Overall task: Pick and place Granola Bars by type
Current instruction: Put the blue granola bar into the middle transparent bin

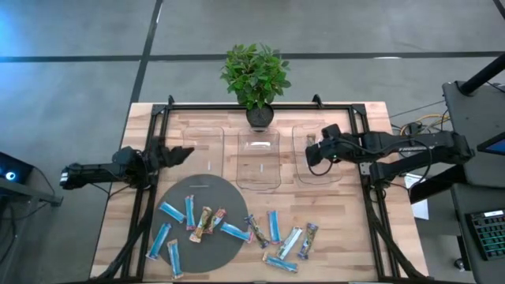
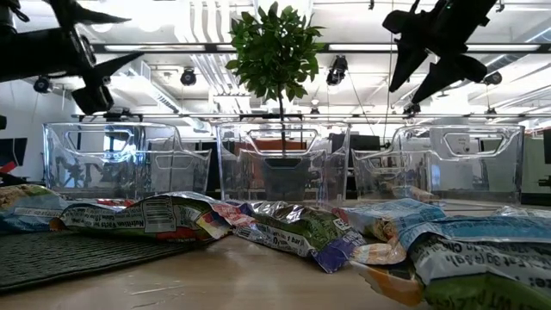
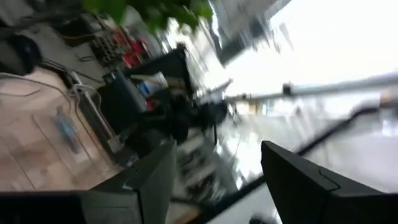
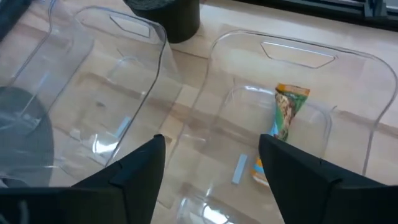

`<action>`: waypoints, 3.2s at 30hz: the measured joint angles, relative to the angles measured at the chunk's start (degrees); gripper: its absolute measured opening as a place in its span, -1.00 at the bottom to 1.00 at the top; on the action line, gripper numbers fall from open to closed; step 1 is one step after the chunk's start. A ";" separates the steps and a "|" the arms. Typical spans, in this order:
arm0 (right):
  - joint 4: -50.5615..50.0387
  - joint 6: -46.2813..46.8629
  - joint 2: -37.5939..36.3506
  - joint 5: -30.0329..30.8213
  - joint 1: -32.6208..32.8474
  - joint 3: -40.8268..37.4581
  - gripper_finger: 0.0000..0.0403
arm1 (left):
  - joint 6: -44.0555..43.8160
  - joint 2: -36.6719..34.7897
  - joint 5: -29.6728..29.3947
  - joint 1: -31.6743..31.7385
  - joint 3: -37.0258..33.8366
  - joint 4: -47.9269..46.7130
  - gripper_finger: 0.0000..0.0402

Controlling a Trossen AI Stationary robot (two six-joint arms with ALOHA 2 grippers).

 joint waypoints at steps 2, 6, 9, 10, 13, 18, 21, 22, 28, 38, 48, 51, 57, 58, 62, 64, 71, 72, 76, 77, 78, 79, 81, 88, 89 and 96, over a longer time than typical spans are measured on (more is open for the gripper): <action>0.48 -1.68 0.28 -0.06 0.00 -0.02 0.21 | -2.51 0.00 -2.93 0.00 -0.02 -0.07 0.07; 1.95 -4.03 0.41 -0.69 0.04 -0.02 0.22 | -6.82 0.09 -7.97 0.01 -0.01 0.71 0.07; 2.55 -6.31 0.40 -1.82 0.13 -0.02 0.22 | -8.41 0.29 -6.50 -0.10 -0.02 4.24 0.07; 2.50 -7.43 0.40 -2.81 0.13 -0.02 0.23 | -8.64 0.44 -5.39 -0.14 -0.01 5.69 0.07; 2.46 -11.49 0.38 -7.78 0.31 -0.01 0.22 | -9.26 1.13 -2.84 -0.21 0.00 9.32 0.07; 1.72 -9.00 0.38 -18.43 1.81 0.00 0.19 | -7.16 2.30 0.21 -0.24 2.08 9.42 0.07; 0.27 -3.73 0.38 -22.71 4.92 0.40 0.19 | -5.73 3.36 2.94 -0.28 3.40 9.35 0.07; -0.56 -1.65 0.38 -23.50 6.20 0.75 0.19 | -5.30 3.83 3.83 -0.28 3.90 9.31 0.07; -7.42 11.65 0.37 -24.56 16.48 2.97 0.19 | -2.73 7.69 9.27 -0.28 7.41 9.17 0.07; -4.42 40.84 8.83 -30.73 29.46 2.32 0.19 | -1.94 15.91 12.13 -0.28 9.54 8.26 0.07; 4.06 49.30 25.39 -37.14 33.17 4.41 0.19 | -2.42 19.87 16.69 -0.28 9.51 7.37 0.07; 9.95 52.65 28.51 -37.32 33.80 4.72 0.19 | -2.42 19.85 18.31 -0.31 9.51 7.36 0.07; 16.75 60.75 34.28 -37.75 35.48 4.77 0.19 | -2.46 19.85 22.05 -0.31 9.49 6.73 0.07; 17.14 62.16 35.12 -37.76 35.91 4.76 0.19 | -2.49 19.82 22.60 -0.31 9.49 6.27 0.07; 17.46 67.09 37.94 -37.52 37.08 4.76 0.19 | -2.57 19.85 24.29 -0.31 9.46 5.10 0.07; 17.55 68.14 39.09 -35.81 37.10 4.76 0.19 | -2.34 19.85 24.57 -0.31 9.46 4.44 0.07; 17.38 69.22 41.74 -34.08 36.39 4.98 0.19 | -1.94 19.85 24.79 -0.29 9.46 3.05 0.07; 17.31 69.18 42.22 -34.49 36.35 5.03 0.18 | -1.93 19.84 24.80 -0.30 9.46 3.04 0.07; 15.93 69.20 42.85 -35.04 36.32 5.08 0.10 | -1.30 19.82 24.79 -0.28 9.46 2.70 0.07; 15.55 69.20 42.88 -35.09 36.33 5.09 0.05 | -1.13 19.82 24.81 -0.28 9.46 2.47 0.07; 15.12 69.16 42.87 -35.22 36.33 5.09 0.00 | -1.05 19.82 24.79 -0.28 9.46 2.26 0.07; 14.78 68.86 42.65 -35.26 36.33 5.09 -0.06 | -0.99 19.82 24.79 -0.28 9.46 2.18 0.07; 14.40 68.14 42.45 -35.35 36.39 5.03 -0.20 | -0.91 19.82 24.79 -0.28 9.46 1.90 0.07; 12.02 59.53 39.50 -29.98 36.44 6.57 -0.68 | -0.65 19.85 24.79 -0.28 9.46 1.88 0.07; 11.94 58.36 38.19 -27.70 36.35 7.46 -0.71 | -0.65 19.82 24.79 -0.28 9.46 1.90 0.07; 11.11 42.94 27.28 -9.35 29.56 12.94 -0.75 | -0.61 19.82 24.12 -0.27 9.46 1.90 0.07</action>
